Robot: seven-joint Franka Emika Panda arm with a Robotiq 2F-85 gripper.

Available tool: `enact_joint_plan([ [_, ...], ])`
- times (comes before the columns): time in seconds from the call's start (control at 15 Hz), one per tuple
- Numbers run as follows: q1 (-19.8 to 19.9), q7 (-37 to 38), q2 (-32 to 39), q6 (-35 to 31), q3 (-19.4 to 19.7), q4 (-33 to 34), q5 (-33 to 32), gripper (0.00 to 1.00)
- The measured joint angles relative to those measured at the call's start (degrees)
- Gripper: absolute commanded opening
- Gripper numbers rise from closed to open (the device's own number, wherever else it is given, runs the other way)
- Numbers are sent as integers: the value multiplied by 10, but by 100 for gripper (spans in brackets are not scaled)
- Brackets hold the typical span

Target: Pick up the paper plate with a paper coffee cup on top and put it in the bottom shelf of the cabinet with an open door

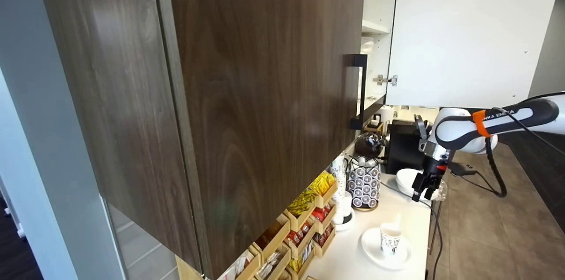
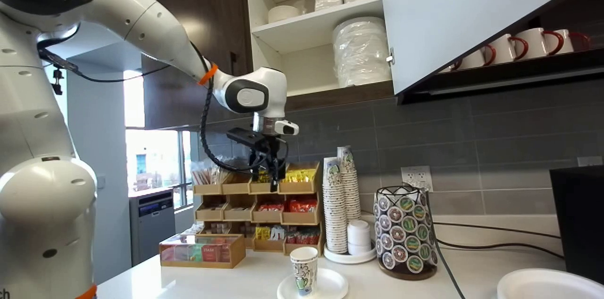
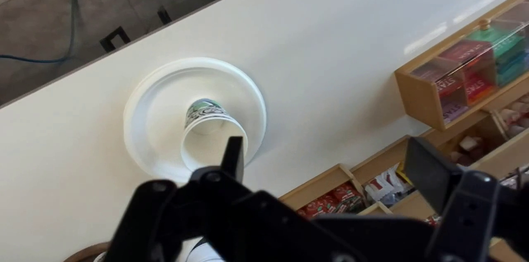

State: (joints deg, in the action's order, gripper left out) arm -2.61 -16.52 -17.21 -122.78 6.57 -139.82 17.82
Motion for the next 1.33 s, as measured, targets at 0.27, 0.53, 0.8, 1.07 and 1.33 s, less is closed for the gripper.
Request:
enact_joint_plan([
  [0.27,0,-106,57,5,27,4,88,100],
  [0.53,6,-129,86,4,25,10,106,100],
  [0.8,6,-129,79,4,24,11,106,100],
  [1.07,23,-123,93,4,28,16,106,100],
  [1.33,64,-149,148,4,52,36,116,100],
])
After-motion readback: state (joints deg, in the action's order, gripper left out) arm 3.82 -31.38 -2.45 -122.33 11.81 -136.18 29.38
